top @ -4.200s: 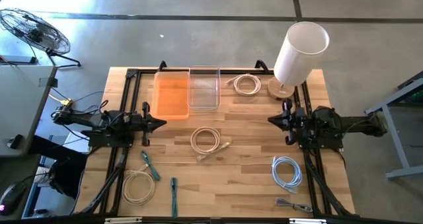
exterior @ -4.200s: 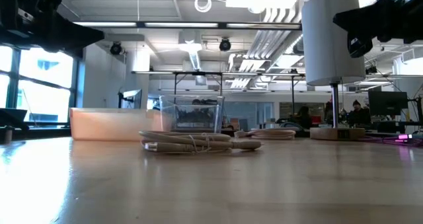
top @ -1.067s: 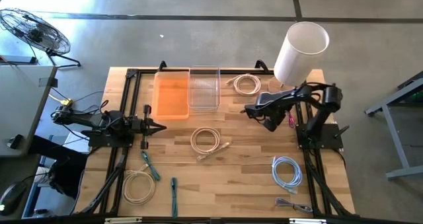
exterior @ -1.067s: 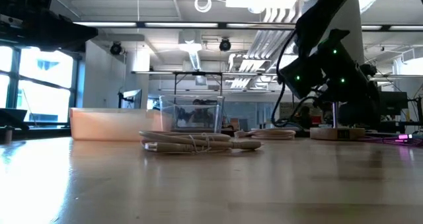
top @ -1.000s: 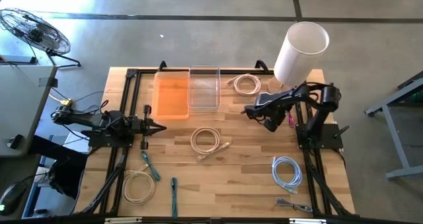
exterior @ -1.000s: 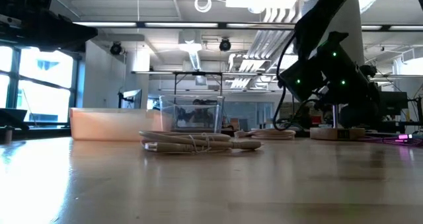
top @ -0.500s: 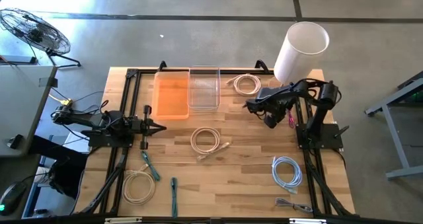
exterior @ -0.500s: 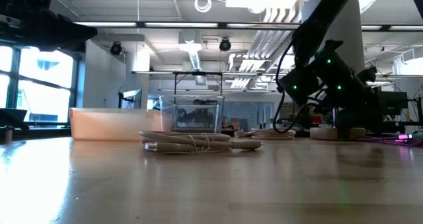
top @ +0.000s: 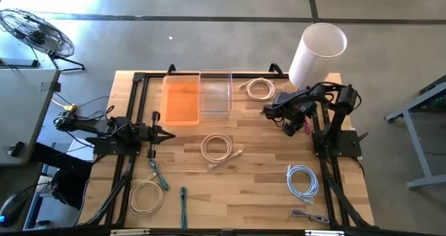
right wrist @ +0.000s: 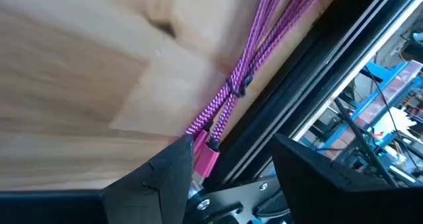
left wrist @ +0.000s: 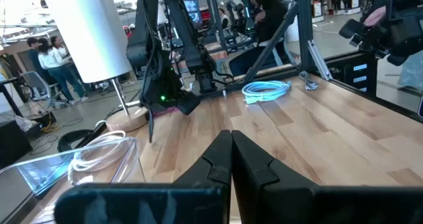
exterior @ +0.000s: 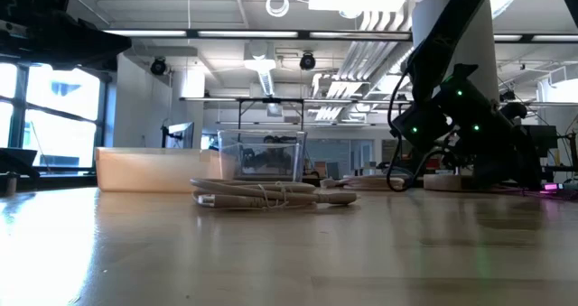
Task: Pick & Place USB Port
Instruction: Put the pink and black charger cable into the orange bin
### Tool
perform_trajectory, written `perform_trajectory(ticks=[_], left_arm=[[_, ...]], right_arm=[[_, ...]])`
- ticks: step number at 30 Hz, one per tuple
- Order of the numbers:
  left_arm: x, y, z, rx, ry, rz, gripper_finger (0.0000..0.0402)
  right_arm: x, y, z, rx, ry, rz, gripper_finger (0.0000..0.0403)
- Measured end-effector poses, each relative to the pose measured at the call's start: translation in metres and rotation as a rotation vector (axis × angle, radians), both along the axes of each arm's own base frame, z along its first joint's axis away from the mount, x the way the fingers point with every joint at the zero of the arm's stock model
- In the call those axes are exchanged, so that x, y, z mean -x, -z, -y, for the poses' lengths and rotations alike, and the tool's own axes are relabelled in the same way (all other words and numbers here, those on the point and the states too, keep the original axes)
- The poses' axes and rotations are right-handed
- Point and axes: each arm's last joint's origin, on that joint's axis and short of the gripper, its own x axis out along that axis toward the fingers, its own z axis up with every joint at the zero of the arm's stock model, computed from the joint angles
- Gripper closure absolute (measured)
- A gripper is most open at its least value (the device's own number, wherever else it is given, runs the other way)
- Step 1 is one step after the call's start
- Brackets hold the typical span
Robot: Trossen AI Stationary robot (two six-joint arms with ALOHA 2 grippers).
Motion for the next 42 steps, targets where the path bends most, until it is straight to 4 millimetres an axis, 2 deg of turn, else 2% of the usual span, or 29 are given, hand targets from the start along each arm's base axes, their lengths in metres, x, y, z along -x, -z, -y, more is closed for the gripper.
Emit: perform_trajectory(ticks=[5,10,19,26,32,42], left_arm=[[0.0,0.0,0.0,0.0,0.0,0.0,0.0401],[0.0,0.0,0.0,0.0,-0.002,0.0,0.0401],[0.0,0.0,0.0,0.001,-0.001,0.0,0.0401],[0.0,0.0,0.0,0.001,0.015,-0.003,0.0401],[0.0,0.001,0.001,0.0,0.046,-0.007,0.0401],[0.0,0.001,0.001,0.002,0.046,-0.008,0.0401]], right_arm=[[0.009,0.007,-0.004,-0.008,0.0,-0.02,0.0206],[0.013,0.015,-0.003,-0.06,-0.003,0.03,0.0206],[0.015,0.017,0.003,-0.091,0.01,0.057,0.0218],[0.016,0.018,0.005,-0.108,0.048,0.08,0.0283],[0.016,0.02,0.005,-0.119,0.032,0.092,0.0384],[0.013,0.02,0.002,-0.135,-0.01,0.094,0.04]])
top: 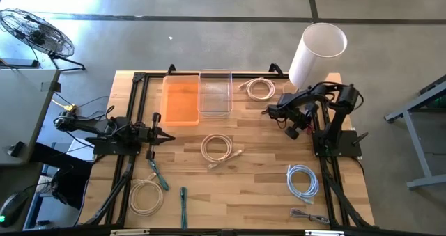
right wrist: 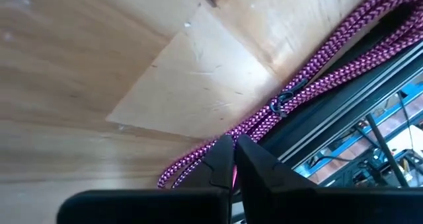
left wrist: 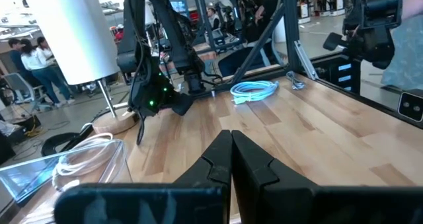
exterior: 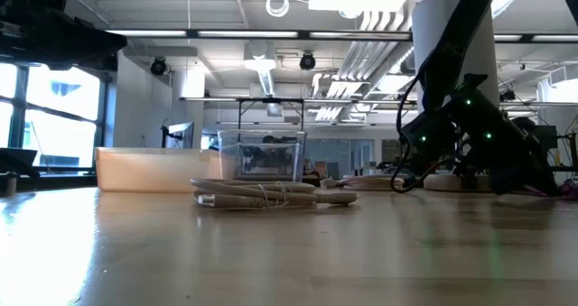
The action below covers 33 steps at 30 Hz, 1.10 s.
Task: Pick & Place USB Port
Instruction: Put the pink and black charger cable into the orange bin
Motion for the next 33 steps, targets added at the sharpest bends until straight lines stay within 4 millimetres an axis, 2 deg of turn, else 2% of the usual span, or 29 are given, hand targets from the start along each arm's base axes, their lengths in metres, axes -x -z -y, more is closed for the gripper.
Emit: perform_trajectory(ticks=[9,19,26,33], left_arm=[[0.0,0.0,0.0,0.019,0.0,-0.002,0.0401],[0.0,0.0,0.0,0.021,0.0,-0.002,0.0401],[0.0,0.0,0.0,0.029,0.003,-0.003,0.0401],[0.0,0.001,0.001,0.046,0.027,-0.011,0.0401]], right_arm=[[-0.019,-0.004,-0.03,-0.013,-0.118,0.062,0.0402],[-0.053,-0.036,-0.066,0.038,-0.211,0.29,0.0402],[-0.036,-0.055,-0.055,0.162,-0.146,0.159,0.0402],[-0.032,-0.063,-0.045,0.214,-0.155,0.171,0.0398]])
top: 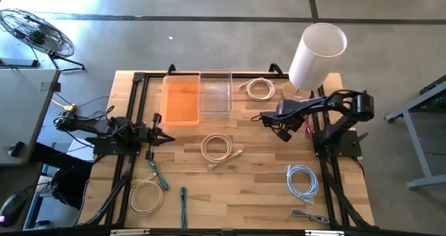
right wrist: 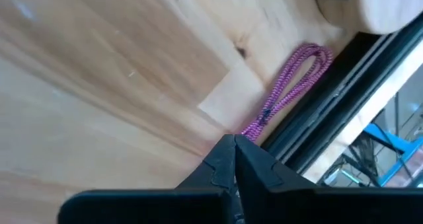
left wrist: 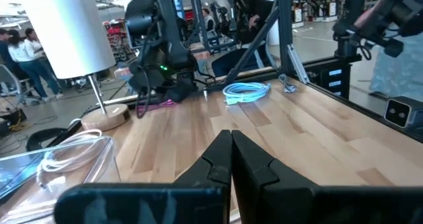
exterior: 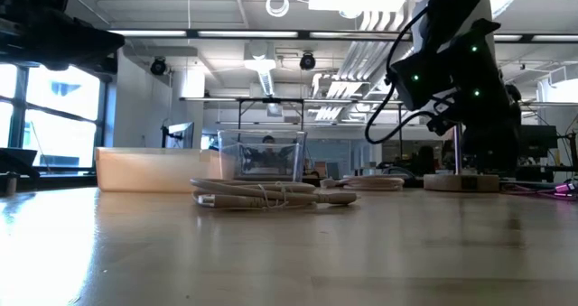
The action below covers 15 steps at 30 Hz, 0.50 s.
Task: Pick & Place USB Port
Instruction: Put the pink and black charger cable into the orange bin
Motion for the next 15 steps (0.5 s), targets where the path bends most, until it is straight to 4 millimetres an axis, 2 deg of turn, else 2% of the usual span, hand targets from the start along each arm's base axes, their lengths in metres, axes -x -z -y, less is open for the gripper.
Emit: perform_trajectory(ticks=[4,12,15], left_arm=[[0.0,0.0,0.0,0.0,0.001,-0.001,0.0401],[0.0,0.0,0.0,0.0,0.01,-0.002,0.0401],[0.0,0.001,0.0,-0.002,0.01,-0.008,0.0401]], right_arm=[[0.001,-0.002,0.001,-0.009,-0.009,0.001,0.037],[0.006,-0.002,0.012,-0.008,0.057,-0.009,0.026],[0.01,-0.003,0.02,-0.003,0.115,-0.016,0.0231]])
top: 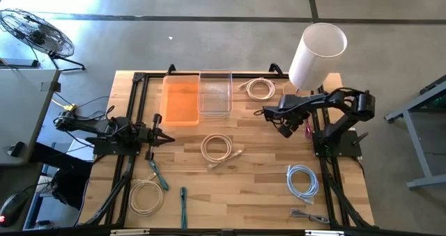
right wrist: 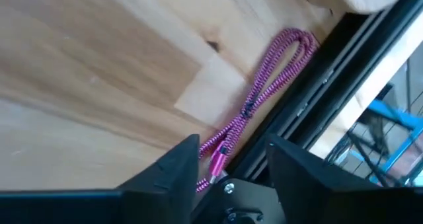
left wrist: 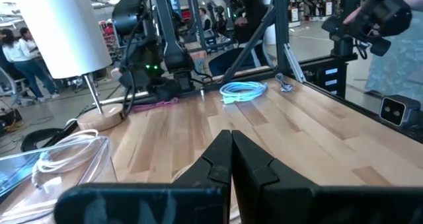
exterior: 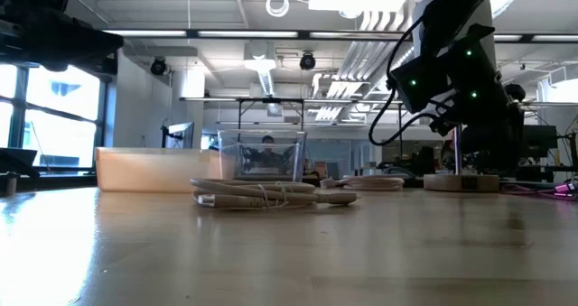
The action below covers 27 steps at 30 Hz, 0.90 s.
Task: Pick & Place USB Port
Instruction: Put the pink and black charger cable into the orange bin
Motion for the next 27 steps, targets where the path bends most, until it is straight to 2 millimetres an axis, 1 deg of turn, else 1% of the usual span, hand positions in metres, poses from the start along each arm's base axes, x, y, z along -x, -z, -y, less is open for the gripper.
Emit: perform_trajectory(ticks=[4,10,18,23,27], left_arm=[[-0.001,0.001,0.0,-0.003,0.0,-0.018,0.0401],[-0.003,0.004,0.001,-0.01,0.001,-0.052,0.0401],[-0.005,0.006,0.001,-0.016,0.0,-0.077,0.0401],[-0.005,0.006,0.001,-0.017,0.0,-0.076,0.0401],[-0.005,0.006,0.001,-0.017,0.0,-0.076,0.0401]], right_arm=[[0.004,0.0,0.01,-0.013,0.061,0.002,0.0214],[0.01,0.002,0.019,-0.055,0.109,0.009,0.0214],[0.035,0.021,0.023,-0.109,0.191,-0.05,0.0212],[0.039,0.037,0.026,-0.16,0.198,0.059,0.0213],[0.044,0.043,0.029,-0.18,0.222,0.108,0.0214]])
